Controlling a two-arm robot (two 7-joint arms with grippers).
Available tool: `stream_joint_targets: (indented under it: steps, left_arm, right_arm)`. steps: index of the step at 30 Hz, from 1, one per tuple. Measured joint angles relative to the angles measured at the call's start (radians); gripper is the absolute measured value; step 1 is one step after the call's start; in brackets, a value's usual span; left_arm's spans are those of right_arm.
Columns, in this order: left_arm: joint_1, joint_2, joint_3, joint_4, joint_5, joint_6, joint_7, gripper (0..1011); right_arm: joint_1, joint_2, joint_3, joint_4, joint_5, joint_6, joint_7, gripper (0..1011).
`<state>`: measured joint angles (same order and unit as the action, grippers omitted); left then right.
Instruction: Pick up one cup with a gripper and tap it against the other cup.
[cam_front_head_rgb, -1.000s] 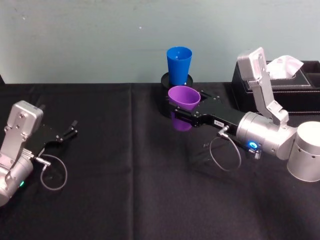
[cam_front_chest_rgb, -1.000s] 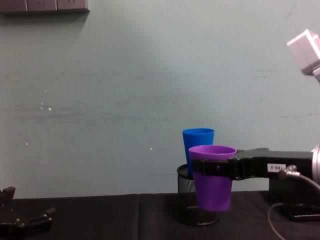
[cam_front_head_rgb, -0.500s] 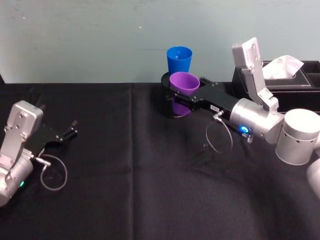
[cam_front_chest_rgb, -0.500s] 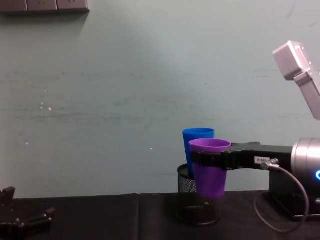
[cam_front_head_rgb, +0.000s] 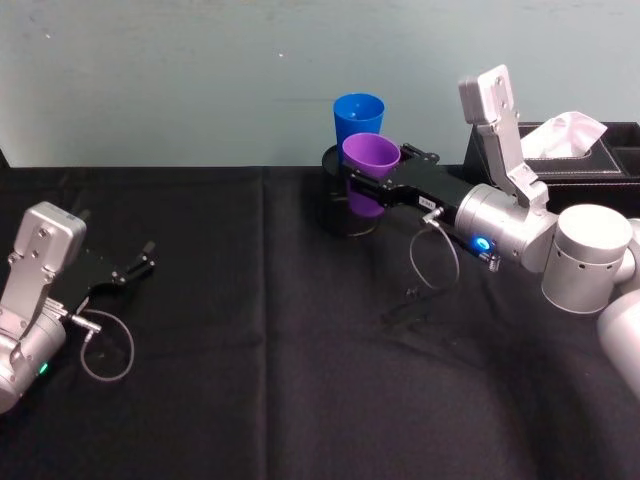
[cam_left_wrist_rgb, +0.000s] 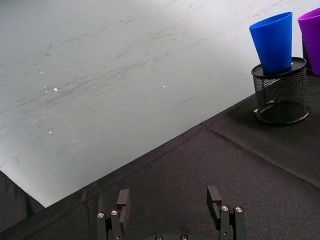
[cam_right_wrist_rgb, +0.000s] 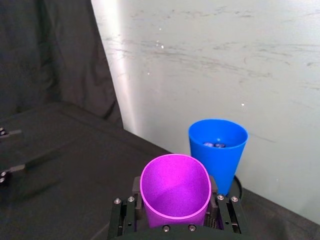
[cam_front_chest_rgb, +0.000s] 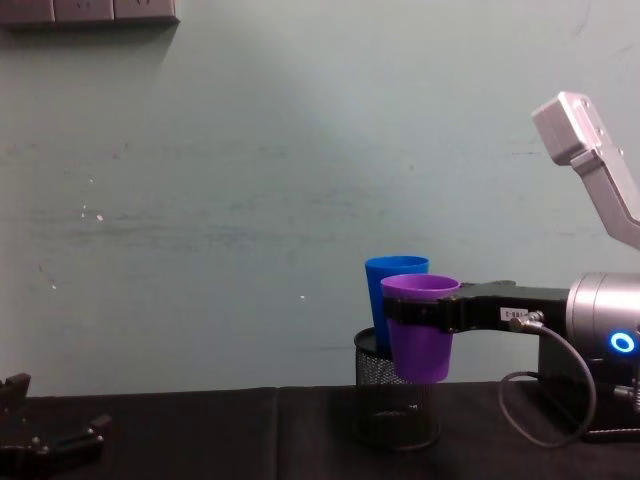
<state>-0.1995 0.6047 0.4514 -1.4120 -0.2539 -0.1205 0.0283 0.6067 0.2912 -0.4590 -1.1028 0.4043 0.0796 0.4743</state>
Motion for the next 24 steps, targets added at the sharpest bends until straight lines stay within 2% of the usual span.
stream_joint_targets:
  steps: [24]
  left_arm:
    - [0.000,0.000,0.000,0.000,0.000,0.000,0.000,1000]
  right_arm:
    - [0.094,-0.061,0.032,0.154,-0.015,-0.033,0.031,724]
